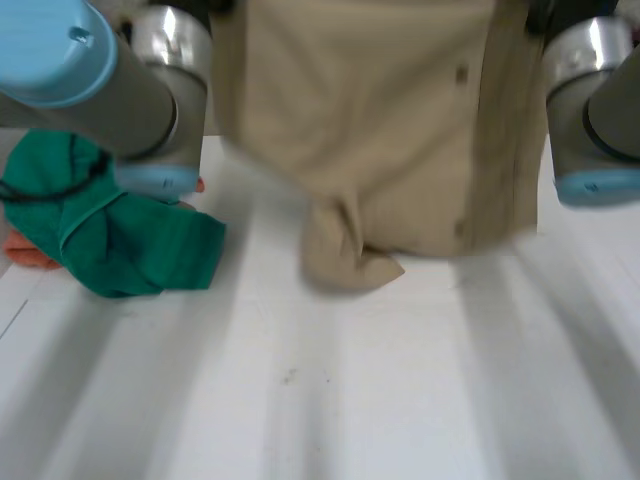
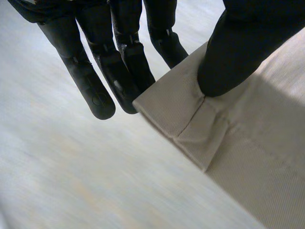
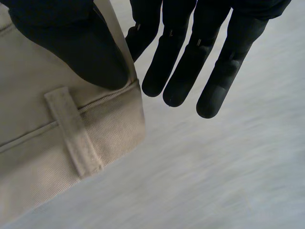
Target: Fold the laundry.
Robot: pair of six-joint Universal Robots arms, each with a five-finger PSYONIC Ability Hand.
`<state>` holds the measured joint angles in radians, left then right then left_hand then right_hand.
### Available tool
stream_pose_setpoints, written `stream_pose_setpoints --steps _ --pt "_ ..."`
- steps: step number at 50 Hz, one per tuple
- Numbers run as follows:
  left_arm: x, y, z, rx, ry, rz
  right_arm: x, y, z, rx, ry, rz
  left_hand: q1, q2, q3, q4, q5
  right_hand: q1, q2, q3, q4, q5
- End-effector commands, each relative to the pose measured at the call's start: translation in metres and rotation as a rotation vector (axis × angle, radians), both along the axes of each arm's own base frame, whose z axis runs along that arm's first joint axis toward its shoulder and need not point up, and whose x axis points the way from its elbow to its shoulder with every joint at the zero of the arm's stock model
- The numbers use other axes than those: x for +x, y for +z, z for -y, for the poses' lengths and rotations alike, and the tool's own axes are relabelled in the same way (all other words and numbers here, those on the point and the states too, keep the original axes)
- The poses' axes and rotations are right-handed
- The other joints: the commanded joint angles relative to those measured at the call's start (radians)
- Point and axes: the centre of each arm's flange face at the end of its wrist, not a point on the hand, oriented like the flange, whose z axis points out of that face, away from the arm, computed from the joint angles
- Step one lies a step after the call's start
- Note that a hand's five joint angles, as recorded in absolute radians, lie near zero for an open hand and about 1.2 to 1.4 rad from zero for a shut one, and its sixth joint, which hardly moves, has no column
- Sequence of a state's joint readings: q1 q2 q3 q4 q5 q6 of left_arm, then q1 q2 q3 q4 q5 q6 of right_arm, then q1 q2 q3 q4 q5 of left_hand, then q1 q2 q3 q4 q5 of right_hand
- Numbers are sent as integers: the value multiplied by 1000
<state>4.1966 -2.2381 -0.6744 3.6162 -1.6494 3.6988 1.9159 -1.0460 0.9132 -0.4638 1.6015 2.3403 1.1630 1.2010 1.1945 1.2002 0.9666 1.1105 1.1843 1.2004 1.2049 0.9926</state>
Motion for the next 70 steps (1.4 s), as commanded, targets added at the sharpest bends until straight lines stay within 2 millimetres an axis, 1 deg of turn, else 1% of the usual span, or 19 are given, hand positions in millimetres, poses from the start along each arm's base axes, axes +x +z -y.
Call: stream_pose_setpoints --steps 1,6,11,15,16,18,22,27,32,37,44,45,48,53,56,60,66,68,70 --pt "8 45 -10 -170 65 -146 8 38 -4 -271 36 87 233 195 202 196 255 286 212 196 191 229" --pt "8 8 -12 -19 39 -81 13 6 -1 -99 58 46 233 195 202 196 255 286 212 196 191 229" --pt "11 -36 -15 106 24 -2 10 -57 -7 201 67 -30 233 195 202 196 255 286 212 196 191 229" --pt "8 -85 -21 224 -11 96 7 -102 -15 362 78 -67 233 195 202 196 255 286 212 196 191 229" --pt "9 -108 -25 285 -20 136 7 -112 -17 393 79 -76 233 195 202 196 255 286 212 196 191 229" --pt "10 -131 -31 352 -23 173 7 -145 -21 486 79 -108 233 195 202 196 255 286 212 196 191 229" --pt "15 -178 -49 499 -33 259 13 -185 -35 603 87 -170 233 195 202 196 255 286 212 196 191 229" --pt "21 -217 -85 663 -61 361 4 -203 -53 738 78 -225 233 195 202 196 255 286 212 196 191 229" --pt "40 -199 -117 719 -65 397 -9 -199 -82 863 72 -295 233 195 202 196 255 286 212 196 191 229" --pt "60 -175 -151 737 -62 429 -30 -173 -135 1002 69 -429 233 195 202 196 255 286 212 196 191 229" --pt "97 -130 -222 892 -96 560 -61 -131 -207 1051 77 -663 233 195 202 196 255 286 212 196 191 229" --pt "104 -128 -236 945 -113 598 -62 -127 -211 1035 78 -668 233 195 202 196 255 286 212 196 191 229" --pt "105 -129 -245 985 -152 630 -63 -126 -219 1015 100 -678 233 195 202 196 255 286 212 196 191 229" --pt "94 -146 -238 997 -203 648 -64 -141 -220 1065 106 -686 233 195 202 196 255 286 212 196 191 229" --pt "77 -178 -212 1031 -190 669 -61 -168 -204 1134 100 -706 233 195 202 196 255 286 212 196 191 229" --pt "57 -195 -182 1018 -177 661 -55 -191 -179 1135 67 -710 233 195 202 196 255 286 212 196 191 229" --pt "27 -202 -130 931 -101 636 -40 -174 -124 917 -54 -620 233 195 202 196 255 286 212 196 191 229" --pt "13 -188 -99 815 -47 603 -34 -165 -104 836 -82 -583 233 195 202 196 255 286 212 196 191 229" --pt "2 -169 -79 692 -11 559 -23 -138 -73 678 -117 -501 233 195 202 196 255 286 212 196 191 229"
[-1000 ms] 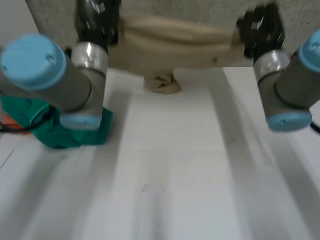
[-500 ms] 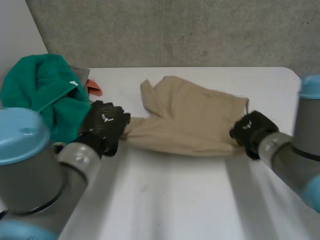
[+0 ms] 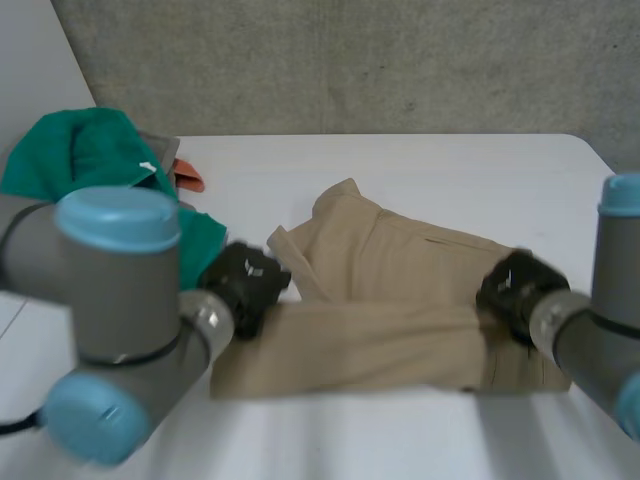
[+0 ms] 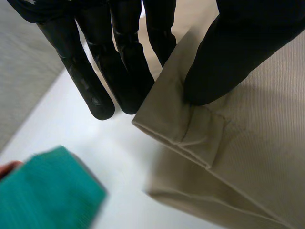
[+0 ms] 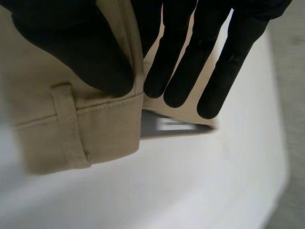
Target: Fold the laundry.
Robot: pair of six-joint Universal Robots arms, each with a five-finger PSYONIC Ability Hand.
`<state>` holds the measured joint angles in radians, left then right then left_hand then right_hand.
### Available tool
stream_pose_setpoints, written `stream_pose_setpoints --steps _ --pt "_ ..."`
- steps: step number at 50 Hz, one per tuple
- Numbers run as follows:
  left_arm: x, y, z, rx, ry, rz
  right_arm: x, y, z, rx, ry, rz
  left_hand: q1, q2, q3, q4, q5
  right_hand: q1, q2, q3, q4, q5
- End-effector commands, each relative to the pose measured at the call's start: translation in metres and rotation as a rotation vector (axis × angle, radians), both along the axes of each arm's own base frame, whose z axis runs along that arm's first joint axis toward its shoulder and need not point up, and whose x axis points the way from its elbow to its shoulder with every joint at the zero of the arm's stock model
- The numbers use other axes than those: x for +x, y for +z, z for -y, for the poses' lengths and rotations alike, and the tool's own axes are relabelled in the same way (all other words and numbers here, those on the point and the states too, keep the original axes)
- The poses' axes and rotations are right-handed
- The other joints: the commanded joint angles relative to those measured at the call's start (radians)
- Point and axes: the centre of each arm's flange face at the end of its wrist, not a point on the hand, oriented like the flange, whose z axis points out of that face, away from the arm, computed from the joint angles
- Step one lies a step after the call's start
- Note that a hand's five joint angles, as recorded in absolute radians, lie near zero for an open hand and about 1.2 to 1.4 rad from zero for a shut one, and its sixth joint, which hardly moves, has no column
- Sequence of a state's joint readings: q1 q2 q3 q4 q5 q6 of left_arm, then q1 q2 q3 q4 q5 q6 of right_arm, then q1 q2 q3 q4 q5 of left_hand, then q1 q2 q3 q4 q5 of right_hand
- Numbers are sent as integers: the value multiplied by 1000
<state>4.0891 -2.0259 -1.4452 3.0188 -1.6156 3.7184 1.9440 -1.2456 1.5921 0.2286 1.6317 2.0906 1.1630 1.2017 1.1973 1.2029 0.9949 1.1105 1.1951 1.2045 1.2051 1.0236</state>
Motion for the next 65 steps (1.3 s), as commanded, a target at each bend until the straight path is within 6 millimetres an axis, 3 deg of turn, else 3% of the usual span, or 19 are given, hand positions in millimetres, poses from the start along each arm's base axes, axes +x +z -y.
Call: stream_pose_setpoints --steps 1,4,5,7,9,12,15,22,25,26,29,30,34,39,44,49,59,60,65 --pt "-45 59 84 -443 69 -120 26 57 82 -424 -64 144 233 195 199 193 227 286 201 192 191 198" --pt "-57 111 101 -708 75 -214 39 115 111 -721 -61 293 233 195 199 193 227 286 201 192 191 198" --pt "-61 146 106 -897 77 -274 42 131 115 -803 -54 342 233 195 199 193 227 286 201 192 191 198" --pt "-58 183 112 -1088 94 -340 50 170 121 -1024 -13 487 233 195 199 193 227 286 201 192 191 198" --pt "-53 220 112 -1274 97 -433 51 190 120 -1142 19 555 233 195 199 193 227 286 201 192 191 198" --pt "-49 232 110 -1310 101 -456 57 200 116 -1210 71 603 233 195 199 193 227 286 201 192 191 198" --pt "-45 222 116 -1253 101 -437 64 195 112 -1174 85 617 233 195 199 193 227 286 201 192 191 198" --pt "-47 158 119 -1036 63 -339 66 159 118 -1041 75 622 233 195 199 193 227 286 201 192 191 198" --pt "-47 126 115 -955 45 -295 68 129 123 -950 76 595 233 195 199 193 227 286 201 192 191 198" --pt "-47 118 114 -933 40 -284 70 108 126 -892 69 572 233 195 199 193 227 286 201 192 191 198" --pt "-44 86 108 -840 32 -240 72 75 128 -796 64 534 233 195 199 193 227 286 201 192 191 198" --pt "-44 78 106 -816 29 -230 72 54 128 -730 59 507 233 195 199 193 227 286 201 192 191 198" --pt "-36 35 93 -692 50 -167 70 9 125 -589 40 449 233 195 199 193 227 286 201 192 191 198" --pt "-22 -3 64 -538 100 -79 60 -19 110 -443 20 381 233 195 199 193 227 286 201 192 191 198" --pt "0 5 28 -413 103 -57 46 -24 79 -285 4 303 233 195 199 193 227 286 201 192 191 198" --pt "22 7 -12 -255 90 -2 23 -22 26 -47 -20 197 233 195 199 193 227 286 201 192 191 198" --pt "64 -3 -119 177 -36 256 -20 -27 -72 284 28 -58 233 195 199 193 227 286 201 192 191 198" --pt "66 -4 -136 225 -75 281 -22 -27 -76 287 32 -69 233 195 199 193 227 286 201 192 191 198" --pt "66 -4 -169 268 -188 314 -34 -20 -90 272 37 -100 233 195 199 193 227 286 201 192 191 198"
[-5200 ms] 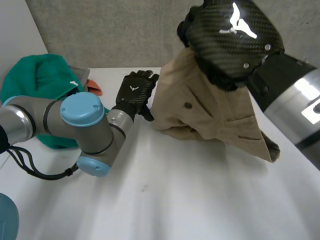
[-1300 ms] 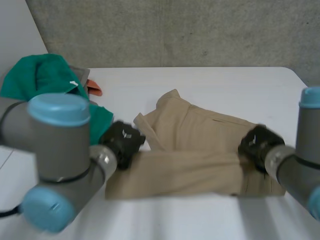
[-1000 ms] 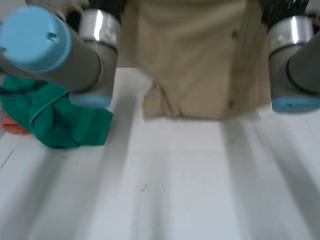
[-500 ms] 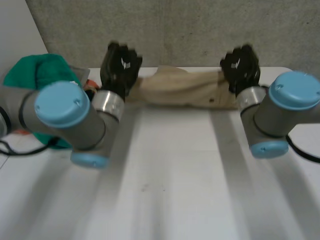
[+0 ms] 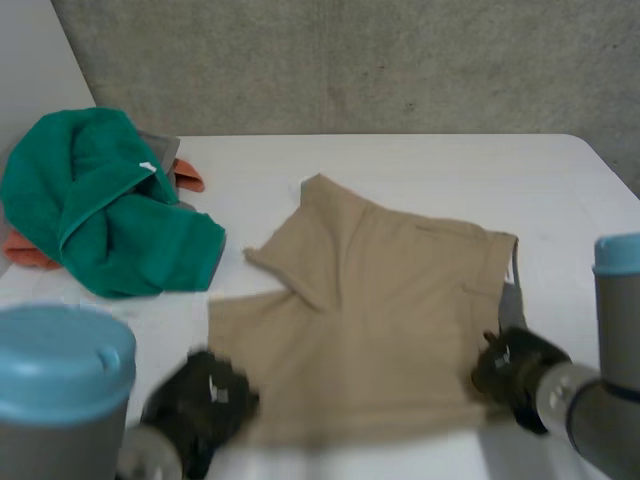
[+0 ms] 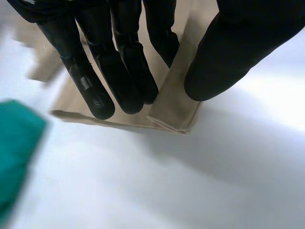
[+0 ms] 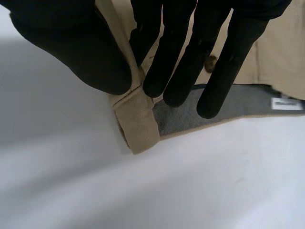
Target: Fold the laundry.
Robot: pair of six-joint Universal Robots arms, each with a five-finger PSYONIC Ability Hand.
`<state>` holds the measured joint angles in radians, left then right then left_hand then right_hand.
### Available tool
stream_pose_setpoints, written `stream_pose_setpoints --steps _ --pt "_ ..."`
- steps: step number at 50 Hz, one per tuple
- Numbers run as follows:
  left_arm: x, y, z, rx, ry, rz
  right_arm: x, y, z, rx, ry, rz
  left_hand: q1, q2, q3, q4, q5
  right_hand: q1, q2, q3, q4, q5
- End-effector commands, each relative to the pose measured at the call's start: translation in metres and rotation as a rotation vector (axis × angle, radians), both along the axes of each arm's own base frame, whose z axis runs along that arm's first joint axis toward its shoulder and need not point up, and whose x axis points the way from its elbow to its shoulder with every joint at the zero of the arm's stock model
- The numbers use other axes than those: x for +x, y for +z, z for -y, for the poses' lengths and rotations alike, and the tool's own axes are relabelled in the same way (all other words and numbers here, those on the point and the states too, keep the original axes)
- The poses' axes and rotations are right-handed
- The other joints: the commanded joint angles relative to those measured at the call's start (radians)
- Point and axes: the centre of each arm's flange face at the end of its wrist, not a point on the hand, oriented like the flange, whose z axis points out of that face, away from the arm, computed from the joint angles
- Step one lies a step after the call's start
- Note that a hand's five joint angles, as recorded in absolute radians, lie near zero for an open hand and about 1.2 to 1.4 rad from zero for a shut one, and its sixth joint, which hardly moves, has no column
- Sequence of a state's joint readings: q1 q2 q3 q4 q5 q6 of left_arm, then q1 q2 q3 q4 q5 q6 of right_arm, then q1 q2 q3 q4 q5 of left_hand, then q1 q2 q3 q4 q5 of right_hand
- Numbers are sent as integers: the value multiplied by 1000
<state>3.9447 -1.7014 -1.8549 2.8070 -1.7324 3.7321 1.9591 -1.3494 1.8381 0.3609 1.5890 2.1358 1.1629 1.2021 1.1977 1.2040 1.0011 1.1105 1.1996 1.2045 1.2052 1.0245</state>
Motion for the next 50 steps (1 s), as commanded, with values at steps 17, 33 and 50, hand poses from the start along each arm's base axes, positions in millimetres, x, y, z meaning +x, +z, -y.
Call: stream_pose_setpoints --steps 17,33,50 --pt "-91 27 138 -461 41 -373 2 29 91 -478 -156 268 233 194 199 192 221 286 197 192 191 197" --pt "-153 -27 267 -983 -32 -462 34 -26 207 -816 -177 406 233 194 199 192 221 286 197 192 191 197" --pt "-163 -1 244 -984 -43 -562 21 33 201 -746 -232 597 -988 -1028 -1023 -1029 -1001 -936 -1025 -1030 -1031 -1025"
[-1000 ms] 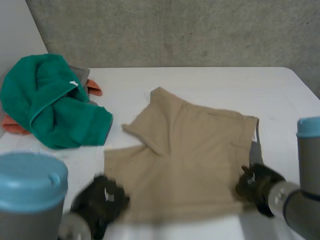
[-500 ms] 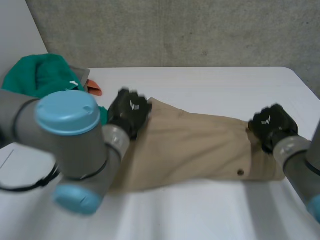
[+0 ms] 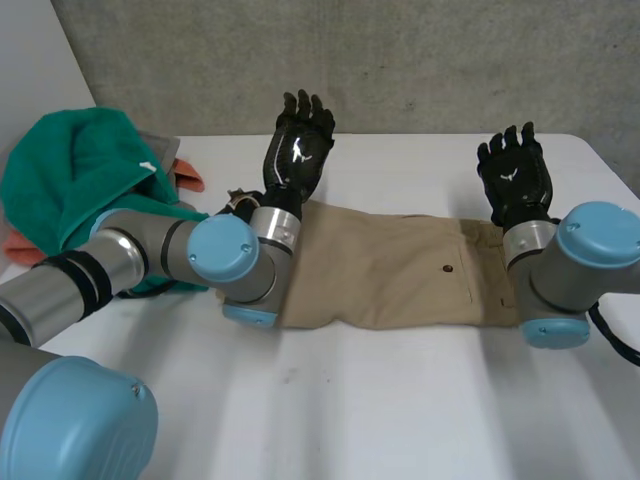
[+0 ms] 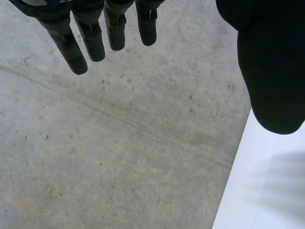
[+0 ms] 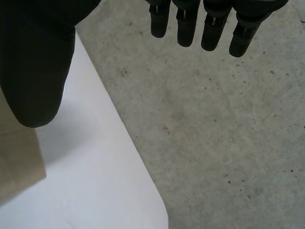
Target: Fold the laundry.
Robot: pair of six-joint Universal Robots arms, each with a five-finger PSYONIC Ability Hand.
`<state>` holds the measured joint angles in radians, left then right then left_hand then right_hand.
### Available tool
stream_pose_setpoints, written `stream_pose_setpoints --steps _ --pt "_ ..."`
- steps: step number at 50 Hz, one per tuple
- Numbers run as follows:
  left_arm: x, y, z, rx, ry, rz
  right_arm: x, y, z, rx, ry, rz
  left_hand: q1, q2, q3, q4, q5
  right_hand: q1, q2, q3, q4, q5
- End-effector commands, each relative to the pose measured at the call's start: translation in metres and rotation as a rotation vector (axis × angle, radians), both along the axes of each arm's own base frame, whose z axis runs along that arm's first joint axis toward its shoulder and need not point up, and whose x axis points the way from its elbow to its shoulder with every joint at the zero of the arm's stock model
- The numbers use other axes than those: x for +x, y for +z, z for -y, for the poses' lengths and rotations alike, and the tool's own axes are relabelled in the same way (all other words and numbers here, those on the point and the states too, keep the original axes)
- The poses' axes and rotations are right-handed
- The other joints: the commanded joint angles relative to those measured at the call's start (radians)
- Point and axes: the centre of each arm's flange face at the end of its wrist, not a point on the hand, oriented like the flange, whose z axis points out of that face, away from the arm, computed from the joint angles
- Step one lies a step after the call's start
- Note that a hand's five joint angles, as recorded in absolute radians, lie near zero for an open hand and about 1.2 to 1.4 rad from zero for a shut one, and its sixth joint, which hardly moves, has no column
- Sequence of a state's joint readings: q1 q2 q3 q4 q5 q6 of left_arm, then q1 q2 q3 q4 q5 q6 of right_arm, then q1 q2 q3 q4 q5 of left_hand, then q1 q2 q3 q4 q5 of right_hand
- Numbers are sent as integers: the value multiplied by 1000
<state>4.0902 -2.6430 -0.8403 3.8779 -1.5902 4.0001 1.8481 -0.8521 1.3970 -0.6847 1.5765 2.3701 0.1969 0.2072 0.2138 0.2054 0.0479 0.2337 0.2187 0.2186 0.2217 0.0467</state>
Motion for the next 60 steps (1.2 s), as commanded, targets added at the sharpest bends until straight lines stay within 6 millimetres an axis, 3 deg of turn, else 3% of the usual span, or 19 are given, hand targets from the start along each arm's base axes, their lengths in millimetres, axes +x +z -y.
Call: stream_pose_setpoints --steps 1,4,9,14,21,24,25,31,36,40,41,45,48,52,53,56,58,59,60 --pt "8 31 -27 40 -3 -52 -23 49 -29 184 -2 87 -22 -33 -39 -31 -48 -59 -44 -44 -47 -47" --pt "21 42 -38 90 17 -88 -35 46 -40 326 -17 105 -22 -33 -39 -31 -48 -59 -44 -44 -47 -47" --pt "42 47 -60 188 36 -108 -52 21 -72 659 -36 172 -22 -32 -39 -30 -47 -59 -44 -44 -47 -47" --pt "58 46 -85 331 7 -136 -56 4 -86 739 -4 209 -22 -32 -38 -30 -47 16 31 31 27 28" --pt "66 43 -99 463 -16 -189 -57 -10 -82 716 9 216 -16 -26 -33 -24 -41 118 133 133 130 130" --pt "68 42 -100 479 -13 -184 -59 -25 -72 712 -13 210 -16 -26 -33 -24 -41 1025 1040 1040 1037 1038" --pt "68 41 -100 482 -13 -183 -65 -26 -64 677 -55 205 -16 -26 -33 -24 -41 1161 1176 1176 1173 1174" --pt "72 55 -106 464 -18 -196 -88 5 -51 424 -208 26 -22 -32 -38 -30 -47 1163 1178 1178 1175 1175" --pt "78 68 -108 445 -17 -217 -89 19 -51 289 -208 -220 -22 -33 -39 -31 -48 1163 1178 1178 1175 1175" --pt "80 69 -109 444 -14 -218 -67 28 -54 212 -144 -258 -22 -33 -39 -31 -48 1163 1178 1178 1175 1175" --pt "81 68 -110 447 -12 -216 -43 32 -62 172 -65 -255 -22 -33 -39 -31 -48 1163 1178 1178 1175 1175" --pt "83 66 -111 455 -7 -212 19 44 -91 45 186 -247 -22 -33 -39 -31 -48 1163 1178 1178 1175 1175" --pt "87 66 -110 456 2 -213 51 42 -111 -3 339 -238 -22 -33 -39 -31 -48 1163 1178 1178 1175 1175" --pt "92 67 -106 455 21 -217 92 23 -143 -24 558 -258 -22 -33 -39 -31 -48 1163 1178 1178 1175 1175" --pt "94 67 -105 453 25 -219 106 11 -160 -3 636 -271 -22 -33 -39 -31 -48 1163 1178 1178 1175 1175" --pt "96 71 -104 450 30 -222 124 -12 -187 49 733 -306 -22 -33 -39 -31 -48 1163 1178 1178 1175 1175" --pt "97 71 -104 455 31 -220 126 -16 -191 72 739 -309 -22 -33 -39 -31 -48 1163 1178 1178 1175 1175" --pt "97 71 -104 455 29 -221 124 -15 -190 79 736 -304 -22 -33 -39 -31 -48 1012 1027 1028 1024 1025" --pt "97 72 -104 454 29 -222 122 -12 -190 89 734 -293 -22 -33 -39 -31 -48 395 410 410 407 407"
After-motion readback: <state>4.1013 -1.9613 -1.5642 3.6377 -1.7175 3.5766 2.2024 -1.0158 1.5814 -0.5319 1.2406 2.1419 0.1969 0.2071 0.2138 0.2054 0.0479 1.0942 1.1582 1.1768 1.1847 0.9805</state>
